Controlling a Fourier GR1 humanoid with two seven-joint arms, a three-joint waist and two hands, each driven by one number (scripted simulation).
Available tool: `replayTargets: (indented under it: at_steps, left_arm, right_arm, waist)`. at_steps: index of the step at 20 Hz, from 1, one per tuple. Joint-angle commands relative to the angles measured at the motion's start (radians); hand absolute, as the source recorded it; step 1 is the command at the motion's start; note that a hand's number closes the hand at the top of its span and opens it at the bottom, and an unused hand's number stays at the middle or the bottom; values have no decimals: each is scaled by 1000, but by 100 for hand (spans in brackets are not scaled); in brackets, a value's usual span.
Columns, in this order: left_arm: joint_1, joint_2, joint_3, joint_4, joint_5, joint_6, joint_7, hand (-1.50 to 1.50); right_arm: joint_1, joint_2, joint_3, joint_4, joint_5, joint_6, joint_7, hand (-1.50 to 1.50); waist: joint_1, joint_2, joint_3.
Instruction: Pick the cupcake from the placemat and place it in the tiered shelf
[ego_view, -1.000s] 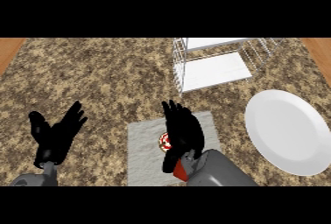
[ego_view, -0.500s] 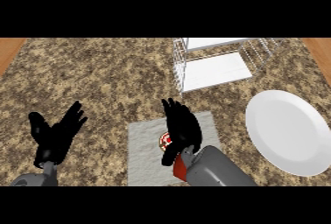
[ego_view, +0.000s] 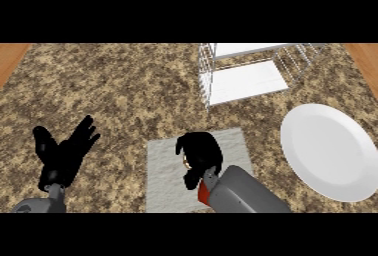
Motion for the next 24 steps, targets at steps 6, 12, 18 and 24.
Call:
replayTargets:
  at_steps: [6,12,18,24]
  left_arm:
    - [-24,1,37,16,-16,-15,56,0]
    - [-15,-29,39,9,-32,-3,62,0]
    - [23,-73,20,51,-64,8,-3,0]
    - [6,-34,48,14,-39,-17,54,0]
  right_arm:
    - [-32,9,93,-10,-98,-101,-41,150]
    - [126,-131,-21,-247,-47,43,-197,150]
    - [144,-175,-130,-537,-93,72,-134,150]
    - [60,-180,-245,-820,-60,116,60,150]
  waist:
    - [4,10,-4]
    - [-12,8,-4]
    - [-28,4,-4]
    - [-25,3,-5]
